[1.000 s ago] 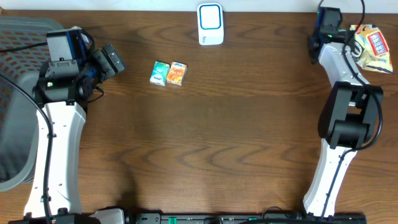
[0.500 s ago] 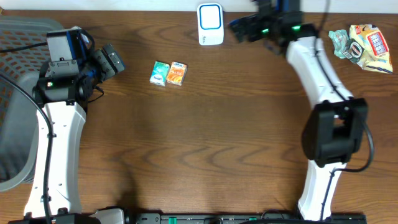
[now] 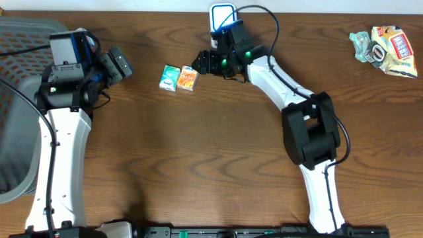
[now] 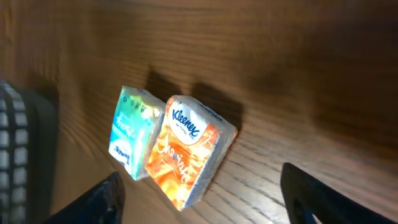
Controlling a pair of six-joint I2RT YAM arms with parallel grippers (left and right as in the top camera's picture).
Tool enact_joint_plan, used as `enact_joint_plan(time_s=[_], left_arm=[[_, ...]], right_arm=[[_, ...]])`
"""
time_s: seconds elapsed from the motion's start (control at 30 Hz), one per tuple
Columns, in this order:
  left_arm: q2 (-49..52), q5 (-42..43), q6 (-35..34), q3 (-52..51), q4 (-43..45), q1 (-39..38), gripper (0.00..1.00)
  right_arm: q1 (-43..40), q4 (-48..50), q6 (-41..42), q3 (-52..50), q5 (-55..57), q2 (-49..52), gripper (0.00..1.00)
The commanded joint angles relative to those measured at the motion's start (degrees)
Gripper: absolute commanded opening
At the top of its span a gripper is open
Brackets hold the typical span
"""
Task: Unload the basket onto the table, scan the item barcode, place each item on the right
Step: 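Reach the right gripper to the orange Kleenex pack and grasp it, then lift the orange Kleenex pack and hold it before the scanner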
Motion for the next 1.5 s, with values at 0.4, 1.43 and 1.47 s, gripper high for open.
enact_joint_plan(time_s=[0.4,1.43,1.47], left_arm=[[0.0,-0.8,0.2,0.2,-0.1,0.1,0.98],[0.0,-0.8,0.2,0.2,-0.1,0.1,0.98],[0.0,-0.8,0.2,0.2,-0.1,0.1,0.98]], right_arm=[[3.9,7.0,14.6,0.2,-7.7,8.1,0.65],[-9.8,2.3,-0.8,0.2,-21.5,0.3,0.01],[-10.8,1.8,-1.0,0.2,-23.7,-0.3,0.01]])
